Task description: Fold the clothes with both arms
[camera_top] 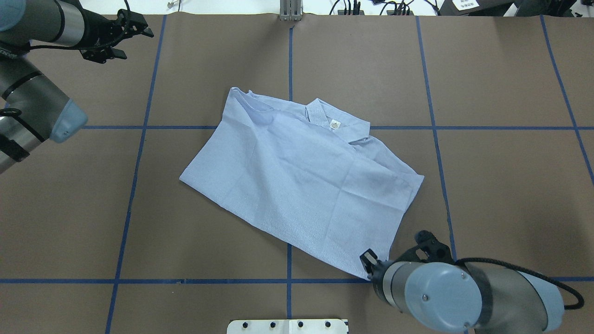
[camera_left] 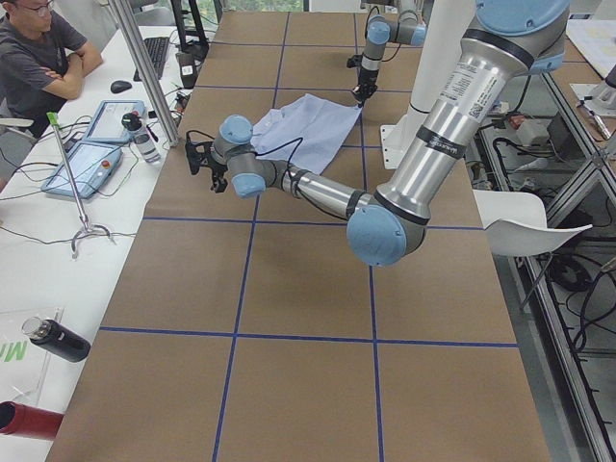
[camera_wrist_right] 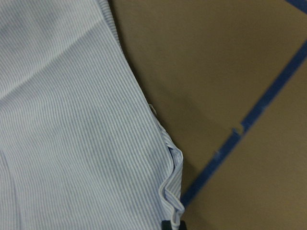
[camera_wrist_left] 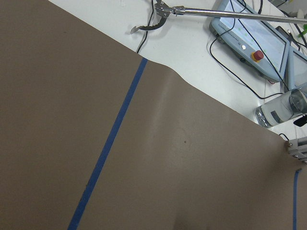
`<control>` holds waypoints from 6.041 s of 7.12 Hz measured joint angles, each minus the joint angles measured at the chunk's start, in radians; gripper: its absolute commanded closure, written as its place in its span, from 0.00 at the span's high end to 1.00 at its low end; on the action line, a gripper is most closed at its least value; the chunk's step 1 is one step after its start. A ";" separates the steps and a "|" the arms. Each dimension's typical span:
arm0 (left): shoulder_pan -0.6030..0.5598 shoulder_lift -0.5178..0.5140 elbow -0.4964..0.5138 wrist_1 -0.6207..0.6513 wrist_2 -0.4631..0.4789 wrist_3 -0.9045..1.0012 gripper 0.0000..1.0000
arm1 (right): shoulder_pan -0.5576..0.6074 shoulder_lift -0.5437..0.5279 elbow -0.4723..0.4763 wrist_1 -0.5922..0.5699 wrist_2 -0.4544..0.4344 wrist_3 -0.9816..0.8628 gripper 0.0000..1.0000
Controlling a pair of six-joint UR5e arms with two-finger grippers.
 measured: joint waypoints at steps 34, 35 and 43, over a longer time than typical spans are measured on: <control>0.161 -0.066 -0.148 0.179 0.129 -0.034 1.00 | 0.146 0.181 -0.293 0.163 -0.062 -0.130 0.76; 0.161 -0.065 -0.149 0.180 0.130 -0.034 1.00 | 0.144 0.186 -0.291 0.163 -0.058 -0.130 0.74; 0.162 -0.065 -0.146 0.181 0.129 -0.036 1.00 | 0.132 0.153 -0.255 0.153 -0.054 -0.134 1.00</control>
